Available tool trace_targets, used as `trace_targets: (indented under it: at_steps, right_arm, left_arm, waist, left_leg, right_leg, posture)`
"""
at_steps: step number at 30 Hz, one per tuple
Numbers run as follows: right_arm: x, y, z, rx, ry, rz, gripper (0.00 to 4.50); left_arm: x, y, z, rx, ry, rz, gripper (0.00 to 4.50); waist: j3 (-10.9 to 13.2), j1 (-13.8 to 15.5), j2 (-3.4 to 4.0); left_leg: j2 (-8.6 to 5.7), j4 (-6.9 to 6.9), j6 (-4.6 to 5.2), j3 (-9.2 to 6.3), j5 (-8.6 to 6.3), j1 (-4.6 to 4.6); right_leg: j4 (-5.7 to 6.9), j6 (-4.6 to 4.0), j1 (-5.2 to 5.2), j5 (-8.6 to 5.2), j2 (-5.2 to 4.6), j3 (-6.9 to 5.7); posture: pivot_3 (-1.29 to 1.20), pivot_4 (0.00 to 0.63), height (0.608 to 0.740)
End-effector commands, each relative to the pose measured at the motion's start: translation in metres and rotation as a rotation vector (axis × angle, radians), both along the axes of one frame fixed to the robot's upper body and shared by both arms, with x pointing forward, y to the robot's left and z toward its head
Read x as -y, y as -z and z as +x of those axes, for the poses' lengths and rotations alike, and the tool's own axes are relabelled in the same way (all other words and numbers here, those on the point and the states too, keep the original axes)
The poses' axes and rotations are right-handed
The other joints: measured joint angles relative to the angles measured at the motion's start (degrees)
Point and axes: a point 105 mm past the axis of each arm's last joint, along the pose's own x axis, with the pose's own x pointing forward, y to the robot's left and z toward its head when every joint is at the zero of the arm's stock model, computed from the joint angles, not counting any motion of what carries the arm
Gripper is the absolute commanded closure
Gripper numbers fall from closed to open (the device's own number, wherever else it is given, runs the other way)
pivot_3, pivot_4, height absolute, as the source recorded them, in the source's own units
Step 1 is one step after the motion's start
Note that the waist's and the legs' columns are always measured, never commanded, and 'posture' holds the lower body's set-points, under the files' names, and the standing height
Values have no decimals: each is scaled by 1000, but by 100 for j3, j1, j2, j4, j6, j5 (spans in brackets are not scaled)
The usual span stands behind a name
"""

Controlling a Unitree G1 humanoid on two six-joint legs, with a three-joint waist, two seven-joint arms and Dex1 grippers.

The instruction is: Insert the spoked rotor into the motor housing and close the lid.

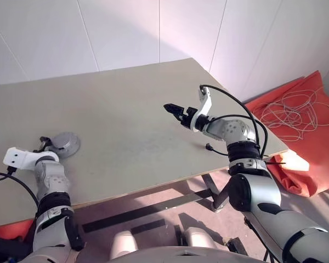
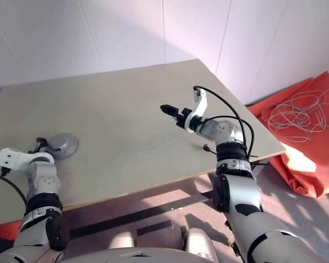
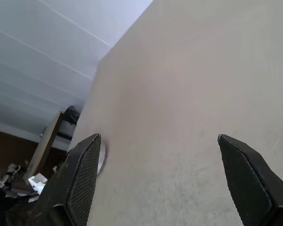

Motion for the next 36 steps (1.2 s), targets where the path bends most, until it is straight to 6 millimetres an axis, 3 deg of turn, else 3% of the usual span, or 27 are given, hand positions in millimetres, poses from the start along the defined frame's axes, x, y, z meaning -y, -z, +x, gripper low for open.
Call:
trace_targets:
  at_steps: [1,4,8,12,16,19,22,24,26,30,36]
  right_arm:
    - [-7,-16,3,56,-23,18,0]
    - [-7,-16,2,60,-28,16,0]
    - [-8,-20,-1,92,-56,22,0]
    - [-13,-26,-17,268,-169,-40,0]
    - [-14,-14,-41,483,-302,-203,0]
    - [-6,-10,-58,561,-396,-228,0]
    - [5,-1,-61,589,-419,-307,0]
    - [13,4,-57,624,-395,-383,0]
    - [15,5,-55,648,-380,-415,0]
    - [39,-5,-35,743,-213,-495,0]
    - [54,6,-29,734,-159,-574,0]
  left_arm:
    - [-22,3,-21,-167,-98,173,21]
    - [-15,-11,-6,-156,-27,287,21]
    - [37,-48,43,33,323,460,21]
    - [74,-80,63,185,519,575,21]
    - [106,-109,73,332,712,606,21]
    - [143,-130,73,508,981,490,21]
    - [177,-141,64,564,1254,408,21]
    - [196,-143,55,542,1408,415,21]
    - [201,-142,51,521,1454,427,21]
    - [222,-100,38,325,1633,492,21]
    - [237,-68,25,235,1691,516,21]
  waist:
    - [3,36,-6]
    - [5,165,-24]
    - [17,421,-58]
    - [23,668,-77]
    - [27,772,-88]
    - [36,778,-96]
    - [42,754,-99]
    - [43,716,-100]
    - [44,671,-98]
    - [44,597,-98]
    - [49,589,-101]
  left_leg:
    - [-2,2,-3,0,0,-13]
    - [-3,16,-8,-2,-23,-35]
    - [-7,38,4,-4,-38,-90]
    - [-4,58,16,1,-46,-113]
    - [-2,67,16,-1,-48,-109]
    - [-4,76,15,0,-47,-104]
    - [-4,85,11,4,-45,-97]
    - [0,85,5,4,-41,-92]
    - [1,81,1,4,-39,-90]
    - [-1,79,1,4,-38,-90]
    - [-4,77,10,3,-43,-100]
  right_leg:
    - [2,-4,-9,3,-1,0]
    - [2,-16,-23,10,-4,0]
    - [2,-56,-74,34,-13,-5]
    - [6,-62,-86,37,-17,-9]
    - [11,-59,-78,38,-20,-10]
    - [24,-56,-77,39,-24,-9]
    - [35,-60,-78,41,-25,-4]
    - [38,-63,-80,42,-19,-4]
    - [40,-62,-82,42,-16,-3]
    - [37,-62,-82,42,-16,1]
    - [32,-65,-89,43,-15,3]
  posture:
    - [0,0,740]
    - [0,0,740]
    - [0,0,740]
    - [0,0,740]
    - [0,0,740]
    - [0,0,740]
    - [0,0,740]
    - [0,0,740]
    - [0,0,740]
    - [0,0,740]
    - [0,0,740]
